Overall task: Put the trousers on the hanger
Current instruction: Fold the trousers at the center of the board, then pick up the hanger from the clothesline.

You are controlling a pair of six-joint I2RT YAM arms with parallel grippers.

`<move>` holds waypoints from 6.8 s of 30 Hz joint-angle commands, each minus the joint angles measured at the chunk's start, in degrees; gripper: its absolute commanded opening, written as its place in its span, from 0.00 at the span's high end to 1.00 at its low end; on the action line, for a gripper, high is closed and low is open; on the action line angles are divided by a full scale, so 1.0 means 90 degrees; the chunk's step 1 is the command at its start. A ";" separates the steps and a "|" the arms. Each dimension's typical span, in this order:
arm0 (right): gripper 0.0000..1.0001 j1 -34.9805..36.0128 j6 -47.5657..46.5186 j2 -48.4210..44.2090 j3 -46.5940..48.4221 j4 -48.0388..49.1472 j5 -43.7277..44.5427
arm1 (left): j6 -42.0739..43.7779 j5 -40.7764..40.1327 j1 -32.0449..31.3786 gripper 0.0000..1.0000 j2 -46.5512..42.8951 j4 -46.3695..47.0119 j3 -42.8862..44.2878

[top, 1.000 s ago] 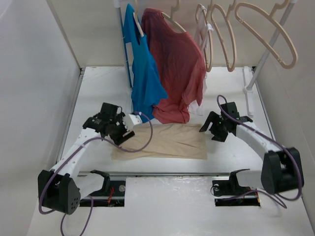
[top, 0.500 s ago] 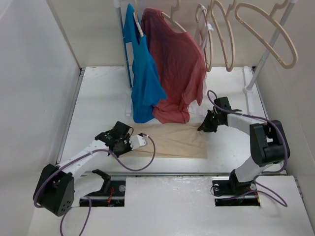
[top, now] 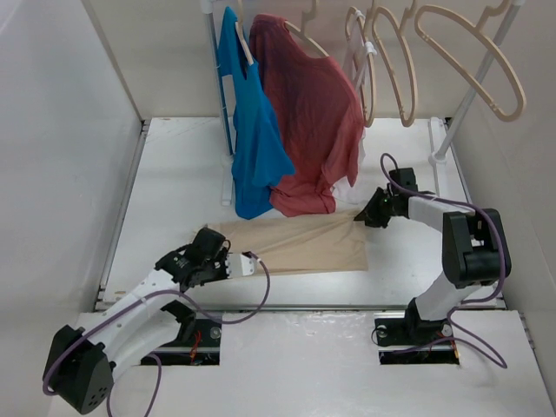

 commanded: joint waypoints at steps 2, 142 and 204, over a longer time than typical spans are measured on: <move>0.60 -0.0016 0.0026 0.0166 0.0150 0.0517 0.0020 | 0.0142 0.0056 -0.0081 0.81 0.0106 -0.0262 -0.0029; 0.01 -0.0679 -0.3627 -0.0217 1.0129 -0.2959 0.4707 | -0.2457 0.0623 0.0827 0.22 0.0283 0.0383 0.1242; 1.00 -0.0924 -0.4995 -0.1405 0.6939 -0.1290 0.3809 | -0.2515 0.0496 0.0827 0.22 0.0224 0.0266 0.1183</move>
